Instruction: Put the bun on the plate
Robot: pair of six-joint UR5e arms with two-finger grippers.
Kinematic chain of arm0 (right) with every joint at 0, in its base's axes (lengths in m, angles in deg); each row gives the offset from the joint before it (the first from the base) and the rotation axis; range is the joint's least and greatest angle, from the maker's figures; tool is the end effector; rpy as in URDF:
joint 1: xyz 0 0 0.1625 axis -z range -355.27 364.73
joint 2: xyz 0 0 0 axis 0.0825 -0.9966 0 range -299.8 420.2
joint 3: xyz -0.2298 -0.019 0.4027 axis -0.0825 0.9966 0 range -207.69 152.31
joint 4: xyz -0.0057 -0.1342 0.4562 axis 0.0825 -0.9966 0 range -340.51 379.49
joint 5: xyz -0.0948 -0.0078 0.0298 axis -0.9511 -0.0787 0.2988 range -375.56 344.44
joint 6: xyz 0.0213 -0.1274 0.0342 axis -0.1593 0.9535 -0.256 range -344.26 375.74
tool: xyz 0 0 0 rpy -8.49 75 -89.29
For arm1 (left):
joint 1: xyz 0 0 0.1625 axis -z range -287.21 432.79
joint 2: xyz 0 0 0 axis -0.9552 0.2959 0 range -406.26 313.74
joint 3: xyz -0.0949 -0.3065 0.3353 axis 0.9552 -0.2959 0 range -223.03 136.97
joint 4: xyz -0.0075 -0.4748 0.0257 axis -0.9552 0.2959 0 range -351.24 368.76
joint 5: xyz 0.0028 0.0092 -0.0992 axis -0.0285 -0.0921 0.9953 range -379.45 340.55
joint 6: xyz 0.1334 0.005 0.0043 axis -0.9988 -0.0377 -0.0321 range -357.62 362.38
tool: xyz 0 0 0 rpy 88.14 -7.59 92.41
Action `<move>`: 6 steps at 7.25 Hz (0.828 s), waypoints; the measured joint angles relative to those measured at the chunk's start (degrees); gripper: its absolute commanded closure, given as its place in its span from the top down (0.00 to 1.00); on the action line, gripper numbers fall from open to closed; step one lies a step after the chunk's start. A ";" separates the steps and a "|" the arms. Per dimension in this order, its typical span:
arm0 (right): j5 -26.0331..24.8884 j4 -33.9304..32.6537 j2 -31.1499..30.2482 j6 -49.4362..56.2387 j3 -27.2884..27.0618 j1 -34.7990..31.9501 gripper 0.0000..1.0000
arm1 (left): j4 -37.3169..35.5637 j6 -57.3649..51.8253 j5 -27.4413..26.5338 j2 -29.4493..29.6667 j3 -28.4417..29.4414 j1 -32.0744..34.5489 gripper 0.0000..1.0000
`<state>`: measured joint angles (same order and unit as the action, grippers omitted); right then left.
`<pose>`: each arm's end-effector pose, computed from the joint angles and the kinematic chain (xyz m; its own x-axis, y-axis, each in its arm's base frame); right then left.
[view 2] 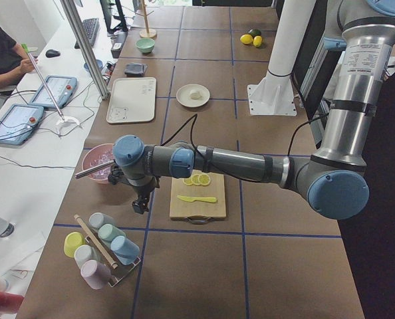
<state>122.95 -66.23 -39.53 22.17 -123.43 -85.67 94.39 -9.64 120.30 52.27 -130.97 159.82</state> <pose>0.0365 -0.4768 0.7397 0.6591 -0.1111 0.7438 0.0673 0.9938 0.0887 0.0010 -0.6259 0.6526 0.6188 0.2678 -0.7385 -0.1847 0.9633 0.1945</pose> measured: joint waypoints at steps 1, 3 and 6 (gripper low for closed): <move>-0.06 -0.22 0.02 0.25 -0.22 0.00 1.00 | -0.52 -0.07 0.64 -0.49 0.32 0.26 1.00; -0.13 -0.31 -0.01 0.41 -0.55 0.31 1.00 | -0.53 -0.02 0.82 -1.20 -0.30 0.31 1.00; -0.38 -2.27 0.77 0.43 -0.58 0.93 1.00 | -1.20 0.11 -2.31 -2.22 -1.88 0.44 1.00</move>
<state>122.56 -68.50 -38.76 22.60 -124.01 -84.74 93.19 -9.52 117.99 50.05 -132.84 160.27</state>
